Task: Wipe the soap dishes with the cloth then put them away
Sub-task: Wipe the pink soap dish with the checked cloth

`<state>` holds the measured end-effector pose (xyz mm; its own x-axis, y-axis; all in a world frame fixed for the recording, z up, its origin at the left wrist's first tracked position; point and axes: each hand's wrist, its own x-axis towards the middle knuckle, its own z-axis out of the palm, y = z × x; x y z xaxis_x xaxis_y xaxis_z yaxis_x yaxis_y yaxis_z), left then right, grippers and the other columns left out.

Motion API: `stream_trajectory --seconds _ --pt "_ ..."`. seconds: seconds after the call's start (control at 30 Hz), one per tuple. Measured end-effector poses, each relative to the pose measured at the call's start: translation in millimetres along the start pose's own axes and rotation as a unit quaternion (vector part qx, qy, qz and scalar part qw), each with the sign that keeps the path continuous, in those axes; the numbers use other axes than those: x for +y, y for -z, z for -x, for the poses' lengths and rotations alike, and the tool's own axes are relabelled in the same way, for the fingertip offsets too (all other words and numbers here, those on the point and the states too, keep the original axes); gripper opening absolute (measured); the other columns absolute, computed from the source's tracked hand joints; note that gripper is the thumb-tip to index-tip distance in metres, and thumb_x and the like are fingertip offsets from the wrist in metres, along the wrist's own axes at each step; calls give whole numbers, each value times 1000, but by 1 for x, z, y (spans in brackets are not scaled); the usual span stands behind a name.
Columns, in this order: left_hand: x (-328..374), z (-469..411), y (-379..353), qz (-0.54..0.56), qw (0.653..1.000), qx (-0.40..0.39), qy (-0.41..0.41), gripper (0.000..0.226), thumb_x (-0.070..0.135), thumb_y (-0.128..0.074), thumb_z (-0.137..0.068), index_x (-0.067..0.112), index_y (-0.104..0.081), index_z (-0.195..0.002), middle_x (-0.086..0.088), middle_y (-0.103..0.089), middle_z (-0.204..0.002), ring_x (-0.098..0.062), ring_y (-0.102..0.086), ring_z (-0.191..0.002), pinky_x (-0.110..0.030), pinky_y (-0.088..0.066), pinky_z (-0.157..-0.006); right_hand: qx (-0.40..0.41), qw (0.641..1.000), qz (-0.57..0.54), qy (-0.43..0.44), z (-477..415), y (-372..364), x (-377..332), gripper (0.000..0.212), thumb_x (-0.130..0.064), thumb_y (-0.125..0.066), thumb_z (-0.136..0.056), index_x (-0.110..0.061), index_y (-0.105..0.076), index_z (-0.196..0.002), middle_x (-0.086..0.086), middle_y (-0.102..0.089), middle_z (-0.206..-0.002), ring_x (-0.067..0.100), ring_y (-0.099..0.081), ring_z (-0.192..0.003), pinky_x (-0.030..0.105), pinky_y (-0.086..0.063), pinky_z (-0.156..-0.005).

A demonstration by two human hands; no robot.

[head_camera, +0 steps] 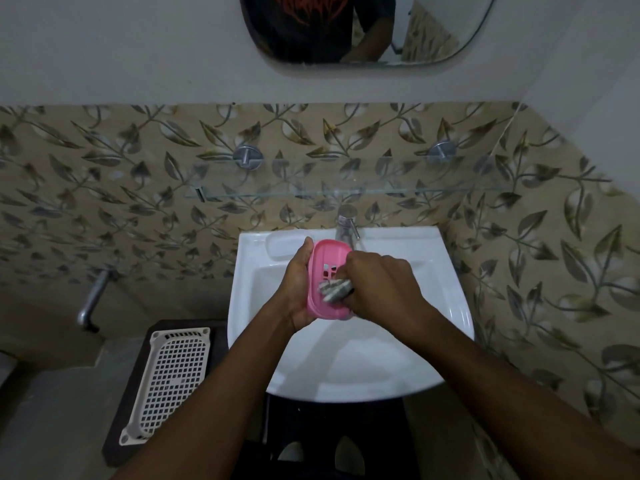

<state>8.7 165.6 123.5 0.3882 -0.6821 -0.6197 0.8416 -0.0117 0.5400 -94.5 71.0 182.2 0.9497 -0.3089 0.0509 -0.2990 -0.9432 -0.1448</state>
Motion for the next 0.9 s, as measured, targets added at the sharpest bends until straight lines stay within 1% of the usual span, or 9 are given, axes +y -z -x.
stream_trajectory --seconds 0.07,0.17,0.3,0.4,0.5,0.6,0.7,0.83,0.9 --pt "-2 2 -4 -2 1000 -3 -11 72 69 -33 -90 8 -67 -109 -15 -73 -92 -29 -65 -87 -45 -52 -80 35 999 0 -25 -5 1 0 22 -40 -75 -73 -27 -70 -91 -5 -66 -97 23 -66 -83 29 -44 -67" --pt "0 4 -5 3 1000 -3 -23 72 68 -34 -90 7 -67 -110 -16 -73 -91 -29 -66 -86 -43 -51 -77 44 997 -63 -31 -3 -3 -8 22 -40 -72 -77 -29 -71 -96 -5 -64 -97 21 -65 -84 29 -45 -69" --pt "4 4 2 8 999 27 -22 73 71 -45 -84 5 -66 -107 -18 -69 -94 -31 -65 -90 -47 -49 -91 -30 993 -116 14 12 -3 -16 26 -47 -73 -76 -28 -69 -93 -8 -64 -91 20 -64 -80 26 -38 -61" --pt "2 2 2 -20 999 45 -20 74 73 -41 -84 9 -66 -111 -17 -68 -96 -30 -61 -92 -47 -46 -95 -59 997 -29 26 9 1 -8 29 -46 -73 -78 -27 -68 -99 -4 -67 -93 21 -64 -78 24 -34 -63" --pt "0 3 -7 -33 999 34 -22 69 70 -34 -89 12 -69 -99 -14 -72 -84 -28 -63 -88 -45 -50 -84 -32 997 62 17 0 3 -6 26 -36 -73 -80 -20 -67 -100 -1 -68 -95 22 -66 -80 26 -37 -65" --pt "-5 4 -14 -53 998 16 -35 65 66 -29 -94 13 -66 -103 -11 -76 -79 -27 -68 -79 -43 -53 -70 31 995 89 -7 -12 9 -5 14 -26 -68 -84 -18 -67 -95 2 -67 -100 24 -67 -85 29 -43 -65" --pt "-6 6 -16 -38 998 10 -42 66 67 -31 -92 13 -66 -104 -14 -76 -85 -30 -68 -82 -45 -52 -71 56 994 85 -35 -20 11 -4 9 -21 -64 -87 -18 -67 -94 3 -63 -103 24 -66 -86 29 -37 -61" --pt "1 6 -9 -9 998 12 -64 74 67 -31 -92 9 -76 -84 -15 -73 -81 -29 -63 -83 -43 -51 -79 3 999 50 -17 -5 2 -10 31 -32 -72 -82 -17 -65 -108 2 -65 -108 25 -67 -89 29 -43 -69" --pt "1 6 -6 -6 998 27 -65 73 68 -33 -91 9 -75 -82 -14 -72 -74 -29 -63 -79 -42 -50 -79 -21 999 38 -9 4 -5 -13 40 -35 -74 -80 -16 -63 -114 2 -66 -108 24 -67 -88 27 -40 -67"
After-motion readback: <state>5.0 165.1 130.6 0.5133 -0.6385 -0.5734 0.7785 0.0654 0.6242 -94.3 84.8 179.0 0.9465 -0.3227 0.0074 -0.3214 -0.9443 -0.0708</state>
